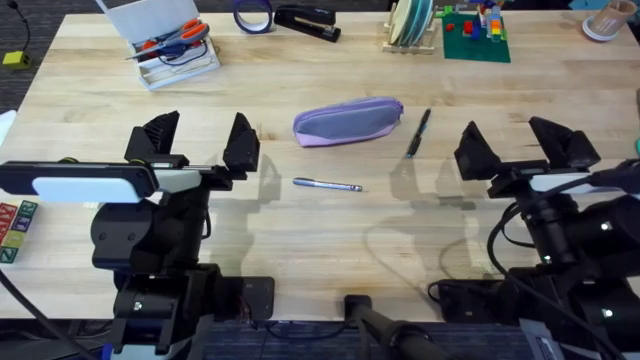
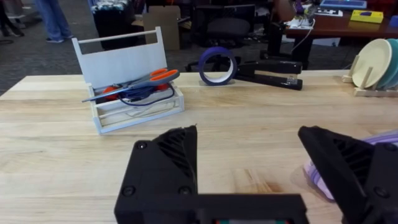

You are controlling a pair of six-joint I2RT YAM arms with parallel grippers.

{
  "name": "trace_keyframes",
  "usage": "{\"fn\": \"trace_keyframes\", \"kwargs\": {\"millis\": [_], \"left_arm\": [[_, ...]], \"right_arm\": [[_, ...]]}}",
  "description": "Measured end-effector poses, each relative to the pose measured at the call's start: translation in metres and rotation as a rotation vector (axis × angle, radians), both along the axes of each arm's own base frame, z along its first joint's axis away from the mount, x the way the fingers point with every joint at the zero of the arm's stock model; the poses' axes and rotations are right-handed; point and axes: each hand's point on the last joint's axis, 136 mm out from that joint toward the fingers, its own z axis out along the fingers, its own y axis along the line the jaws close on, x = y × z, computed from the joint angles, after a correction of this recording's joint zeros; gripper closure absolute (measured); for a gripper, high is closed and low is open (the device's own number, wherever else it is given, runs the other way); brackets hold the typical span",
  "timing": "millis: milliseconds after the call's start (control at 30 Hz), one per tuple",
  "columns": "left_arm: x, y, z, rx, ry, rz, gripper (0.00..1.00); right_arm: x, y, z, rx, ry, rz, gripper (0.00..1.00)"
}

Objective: Unzip the bag, pick up the pens from the table one at a time and place them inside, then zip the bag closed.

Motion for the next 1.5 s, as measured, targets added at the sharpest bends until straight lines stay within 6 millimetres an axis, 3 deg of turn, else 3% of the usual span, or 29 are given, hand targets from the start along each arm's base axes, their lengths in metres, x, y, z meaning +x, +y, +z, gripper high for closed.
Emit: {"fn": "trace_keyframes", "kwargs": {"millis": [733,833,1067,1233,1500], "left_arm": [[0.000,0.000,-0.003,0.000,0.012,0.000,0.008],[-0.001,0.000,-0.016,0.000,0.068,0.000,0.008],[-0.009,0.001,-0.024,-0.001,0.212,0.003,0.008],[-0.004,0.001,-0.007,-0.001,0.260,0.003,0.008],[0.018,-0.001,0.017,-0.003,0.402,-0.007,0.009]], "right_arm": [[0.000,0.000,-0.001,0.000,0.006,0.001,0.005],[0.000,0.000,-0.001,0.000,0.005,0.000,0.005],[-0.002,0.000,-0.007,0.000,0.063,0.001,0.005],[-0.009,0.000,-0.011,-0.001,0.213,0.001,0.006],[-0.006,0.000,0.016,-0.001,0.392,0.001,0.005]]}}
